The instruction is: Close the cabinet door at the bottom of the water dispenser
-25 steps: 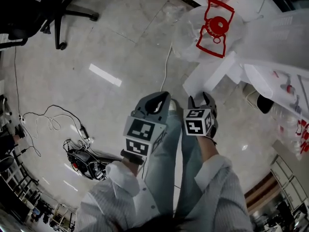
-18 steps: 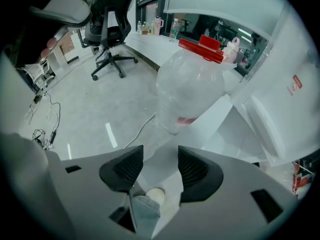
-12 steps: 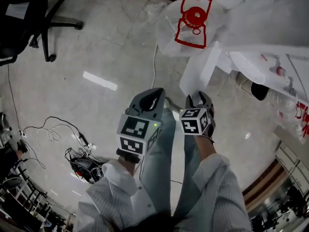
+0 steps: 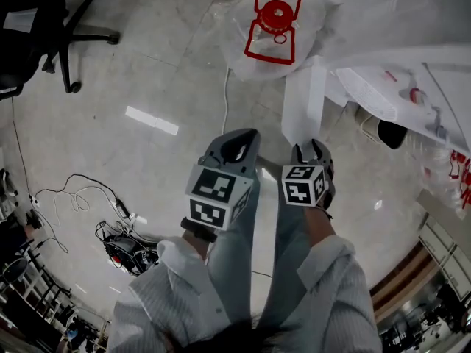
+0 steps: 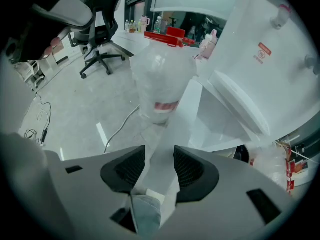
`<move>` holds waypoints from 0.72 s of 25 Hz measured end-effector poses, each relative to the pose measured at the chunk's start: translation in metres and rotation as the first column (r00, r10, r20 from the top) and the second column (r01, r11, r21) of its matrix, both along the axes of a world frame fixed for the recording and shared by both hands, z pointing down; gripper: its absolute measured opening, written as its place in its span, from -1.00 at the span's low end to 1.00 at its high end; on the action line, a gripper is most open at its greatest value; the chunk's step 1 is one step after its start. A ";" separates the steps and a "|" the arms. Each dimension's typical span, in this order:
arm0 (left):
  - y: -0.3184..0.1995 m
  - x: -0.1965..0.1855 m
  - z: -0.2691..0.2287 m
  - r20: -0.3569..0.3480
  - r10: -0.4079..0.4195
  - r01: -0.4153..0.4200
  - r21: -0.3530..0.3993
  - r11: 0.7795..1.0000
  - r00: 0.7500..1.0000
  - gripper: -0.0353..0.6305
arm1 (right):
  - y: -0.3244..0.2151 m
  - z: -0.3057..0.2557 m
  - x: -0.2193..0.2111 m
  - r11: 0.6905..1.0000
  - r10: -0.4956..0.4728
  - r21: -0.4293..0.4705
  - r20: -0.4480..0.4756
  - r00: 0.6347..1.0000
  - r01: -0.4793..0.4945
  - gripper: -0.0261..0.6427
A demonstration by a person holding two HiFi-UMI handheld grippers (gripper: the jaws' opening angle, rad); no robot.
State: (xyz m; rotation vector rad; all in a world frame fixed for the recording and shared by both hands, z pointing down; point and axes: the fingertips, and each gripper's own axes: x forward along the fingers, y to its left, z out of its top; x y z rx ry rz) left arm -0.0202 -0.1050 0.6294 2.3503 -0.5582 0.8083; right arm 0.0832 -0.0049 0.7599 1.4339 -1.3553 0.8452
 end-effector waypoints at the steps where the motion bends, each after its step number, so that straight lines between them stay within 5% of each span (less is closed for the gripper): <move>1: 0.003 0.006 0.000 0.000 0.002 -0.002 0.003 1.000 1.000 -0.86 | 0.003 0.000 0.006 1.000 0.002 0.001 -0.002 1.000 -0.002 -0.38; 18: 0.048 0.096 0.008 0.030 -0.153 0.153 -0.006 0.988 0.988 -0.86 | 0.030 0.001 0.099 0.989 -0.151 0.013 0.032 0.988 0.151 -0.42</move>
